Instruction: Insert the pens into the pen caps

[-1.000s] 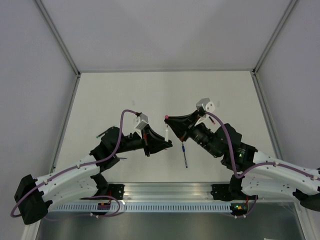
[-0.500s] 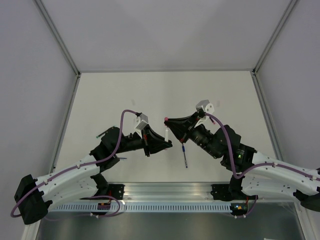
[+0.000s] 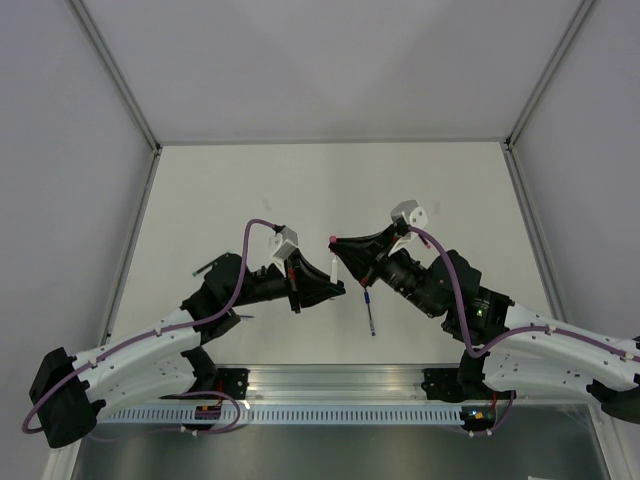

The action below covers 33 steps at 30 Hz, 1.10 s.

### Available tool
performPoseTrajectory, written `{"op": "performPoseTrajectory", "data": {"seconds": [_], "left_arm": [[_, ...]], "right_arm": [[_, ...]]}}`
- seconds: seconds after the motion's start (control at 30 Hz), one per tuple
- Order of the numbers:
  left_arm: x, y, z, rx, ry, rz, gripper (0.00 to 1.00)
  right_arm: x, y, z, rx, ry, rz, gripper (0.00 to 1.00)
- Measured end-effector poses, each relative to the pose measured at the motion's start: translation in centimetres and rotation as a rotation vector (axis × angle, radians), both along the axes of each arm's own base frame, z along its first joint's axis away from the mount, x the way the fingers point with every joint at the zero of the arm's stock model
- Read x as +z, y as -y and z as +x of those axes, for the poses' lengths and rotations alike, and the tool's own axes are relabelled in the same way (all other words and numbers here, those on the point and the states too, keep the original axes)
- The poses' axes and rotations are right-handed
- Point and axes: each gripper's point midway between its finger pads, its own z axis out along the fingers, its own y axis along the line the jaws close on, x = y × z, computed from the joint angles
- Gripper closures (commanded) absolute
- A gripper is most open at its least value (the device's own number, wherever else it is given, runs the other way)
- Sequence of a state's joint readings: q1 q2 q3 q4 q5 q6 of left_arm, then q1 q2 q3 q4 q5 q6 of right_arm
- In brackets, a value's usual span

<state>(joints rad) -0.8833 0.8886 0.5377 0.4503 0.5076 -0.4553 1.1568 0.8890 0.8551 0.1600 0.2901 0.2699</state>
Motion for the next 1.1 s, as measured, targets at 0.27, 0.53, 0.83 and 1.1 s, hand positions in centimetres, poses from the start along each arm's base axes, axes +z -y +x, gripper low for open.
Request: {"op": "performPoseTrajectory", "data": {"seconds": [0.27,0.53,0.83,1.1], "left_arm": [[-0.07,0.01,0.01,0.0,-0.001,0.002,0.98],[-0.29,0.08,0.07,0.0,-0.005,0.008,0.98],[-0.71,0.25,0.21,0.0,-0.015,0.019,0.98],[-0.71,0.24,0.3,0.005,-0.015,0.018,0.98]], "right_arm": [[0.0,0.17,0.19,-0.014,-0.002,-0.001,1.0],[0.28,0.78,0.3,-0.034,-0.001,0.006,1.0],[0.8,0.92,0.25,-0.035,0.0,0.017,1.0],[0.81,0.7,0.02,-0.019,-0.008,0.024,1.0]]}}
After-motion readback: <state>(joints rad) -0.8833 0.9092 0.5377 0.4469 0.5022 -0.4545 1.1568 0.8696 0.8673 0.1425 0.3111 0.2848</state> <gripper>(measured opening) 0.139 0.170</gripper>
